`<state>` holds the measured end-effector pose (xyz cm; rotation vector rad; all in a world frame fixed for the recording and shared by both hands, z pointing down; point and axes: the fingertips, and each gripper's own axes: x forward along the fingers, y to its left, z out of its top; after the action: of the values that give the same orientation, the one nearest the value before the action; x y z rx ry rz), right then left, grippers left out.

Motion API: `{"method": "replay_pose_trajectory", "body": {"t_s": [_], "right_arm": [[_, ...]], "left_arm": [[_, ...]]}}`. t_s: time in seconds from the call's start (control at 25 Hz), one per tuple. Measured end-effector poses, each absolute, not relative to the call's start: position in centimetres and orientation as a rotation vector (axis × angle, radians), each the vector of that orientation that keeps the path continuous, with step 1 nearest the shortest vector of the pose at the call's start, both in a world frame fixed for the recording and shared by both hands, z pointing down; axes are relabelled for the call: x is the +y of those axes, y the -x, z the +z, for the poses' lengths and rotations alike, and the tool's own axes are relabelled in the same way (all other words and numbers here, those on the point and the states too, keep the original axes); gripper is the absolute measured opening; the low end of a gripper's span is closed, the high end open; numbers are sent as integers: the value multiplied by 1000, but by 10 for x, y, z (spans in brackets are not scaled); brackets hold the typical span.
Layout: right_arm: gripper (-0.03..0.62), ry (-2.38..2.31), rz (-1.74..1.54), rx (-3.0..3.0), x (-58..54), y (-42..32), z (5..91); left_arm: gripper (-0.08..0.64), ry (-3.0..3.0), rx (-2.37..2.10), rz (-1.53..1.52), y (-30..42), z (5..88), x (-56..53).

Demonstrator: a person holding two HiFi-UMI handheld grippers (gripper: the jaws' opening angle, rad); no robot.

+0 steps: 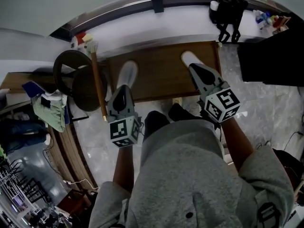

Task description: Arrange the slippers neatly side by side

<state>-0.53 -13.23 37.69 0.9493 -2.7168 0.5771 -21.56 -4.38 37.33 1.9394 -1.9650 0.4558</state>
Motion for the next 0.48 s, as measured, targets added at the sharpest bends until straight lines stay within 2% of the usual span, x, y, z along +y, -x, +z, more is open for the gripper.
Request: {"method": "replay_pose_trajectory", "body": {"t_s": [0.4, 0.48], "right_arm": [[29, -886, 638, -2716, -142, 10, 396], [29, -882, 650, -2709, -143, 13, 400]], "left_arm": [[22, -1877, -1944, 709, 240, 430, -49], [58, -1868, -1906, 753, 245, 444, -50]]}}
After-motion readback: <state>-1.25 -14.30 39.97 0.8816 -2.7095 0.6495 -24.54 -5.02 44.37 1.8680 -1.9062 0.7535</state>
